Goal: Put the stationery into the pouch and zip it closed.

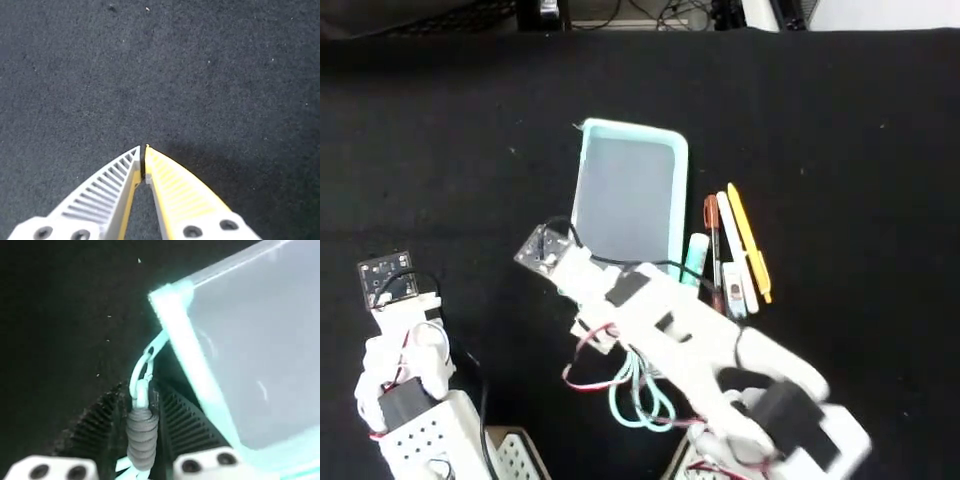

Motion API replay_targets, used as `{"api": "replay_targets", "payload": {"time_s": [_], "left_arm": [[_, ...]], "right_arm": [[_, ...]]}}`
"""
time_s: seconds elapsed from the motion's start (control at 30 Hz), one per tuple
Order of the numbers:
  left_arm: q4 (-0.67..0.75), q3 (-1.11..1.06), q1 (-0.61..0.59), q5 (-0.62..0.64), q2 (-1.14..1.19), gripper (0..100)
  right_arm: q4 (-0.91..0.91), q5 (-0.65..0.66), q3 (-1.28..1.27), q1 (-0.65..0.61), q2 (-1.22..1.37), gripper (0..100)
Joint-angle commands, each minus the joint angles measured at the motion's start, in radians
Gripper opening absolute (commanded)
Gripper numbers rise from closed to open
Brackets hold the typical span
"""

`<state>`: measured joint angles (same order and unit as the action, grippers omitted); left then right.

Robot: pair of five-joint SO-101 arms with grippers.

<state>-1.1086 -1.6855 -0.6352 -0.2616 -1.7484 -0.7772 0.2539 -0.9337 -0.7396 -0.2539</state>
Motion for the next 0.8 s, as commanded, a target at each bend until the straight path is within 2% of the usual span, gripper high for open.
{"api": "replay_targets", "payload": {"time_s": [0.0, 0.1, 0.2, 0.3, 0.37, 0.63, 0.77], "left_arm": [[0.009, -0.016, 0.004, -0.005, 0.002, 3], [0.009, -0.016, 0.005, -0.006, 0.002, 3], [0.04, -0.005, 0.016, -0.017, -0.008, 3], [0.175, 0.015, 0.071, -0.11, -0.04, 3], [0.258, 0.038, 0.105, -0.129, -0.068, 3], [0.519, 0.077, 0.306, 0.084, -0.029, 12], [0.52, 0.07, 0.34, 0.176, -0.026, 11]], "right_arm": [[0.003, 0.009, -0.044, 0.014, -0.232, 1.1], [-0.023, 0.012, -0.093, 0.011, -0.394, 1.1], [-0.144, 0.049, -0.047, 0.011, -0.484, 1.1], [-0.292, 0.084, 0.09, 0.015, -0.515, 1.1], [-0.37, 0.098, 0.197, 0.015, -0.516, 1.1], [-0.516, 0.152, 0.541, 0.011, -0.515, 1.1], [-0.493, 0.199, 0.605, 0.011, -0.469, 1.1]]}}
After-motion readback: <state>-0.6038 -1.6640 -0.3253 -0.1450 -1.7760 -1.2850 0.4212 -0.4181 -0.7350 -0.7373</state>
